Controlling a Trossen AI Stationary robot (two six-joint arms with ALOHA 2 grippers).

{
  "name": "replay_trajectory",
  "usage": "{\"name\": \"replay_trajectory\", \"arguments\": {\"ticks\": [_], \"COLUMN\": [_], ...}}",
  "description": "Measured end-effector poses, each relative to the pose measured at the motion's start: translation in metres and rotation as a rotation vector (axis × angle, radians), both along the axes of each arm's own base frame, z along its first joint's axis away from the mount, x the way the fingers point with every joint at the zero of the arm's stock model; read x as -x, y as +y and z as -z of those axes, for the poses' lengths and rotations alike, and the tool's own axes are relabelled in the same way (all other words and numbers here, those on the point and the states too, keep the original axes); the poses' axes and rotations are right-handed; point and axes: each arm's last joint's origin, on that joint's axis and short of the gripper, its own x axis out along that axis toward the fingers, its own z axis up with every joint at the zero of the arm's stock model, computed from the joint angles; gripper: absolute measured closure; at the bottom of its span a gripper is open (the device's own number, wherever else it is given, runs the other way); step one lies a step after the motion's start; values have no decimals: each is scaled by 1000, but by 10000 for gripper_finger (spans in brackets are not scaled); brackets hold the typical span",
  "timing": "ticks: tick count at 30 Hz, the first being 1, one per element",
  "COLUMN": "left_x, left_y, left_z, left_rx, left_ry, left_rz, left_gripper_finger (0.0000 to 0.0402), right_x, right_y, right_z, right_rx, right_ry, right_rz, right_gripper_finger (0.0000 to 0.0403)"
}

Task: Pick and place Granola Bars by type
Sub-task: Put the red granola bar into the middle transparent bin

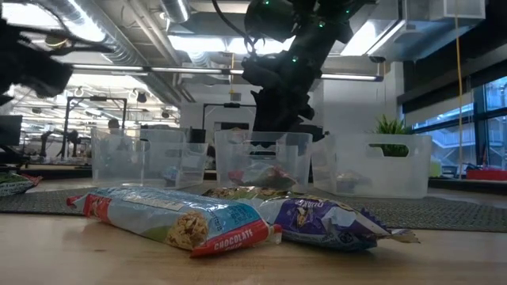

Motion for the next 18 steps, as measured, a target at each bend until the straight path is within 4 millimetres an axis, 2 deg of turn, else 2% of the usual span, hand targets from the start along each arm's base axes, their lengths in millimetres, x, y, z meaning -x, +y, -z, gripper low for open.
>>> {"name": "replay_trajectory", "arguments": {"ticks": [7, 14, 18], "left_x": [12, 12, 12], "left_y": [0, 0, 0], "left_z": [14, 14, 14], "left_rx": [-8, -5, -11], "left_ry": [11, 7, 11], "left_rz": [-27, -20, 58], "left_gripper_finger": [160, 162, 162], "right_x": [0, 0, 0], "right_y": [0, 0, 0], "right_z": [0, 0, -1], "right_rx": [0, 0, -1], "right_ry": [-1, -1, -3], "right_rz": [0, -1, 3], "right_gripper_finger": [228, 228, 228]}}
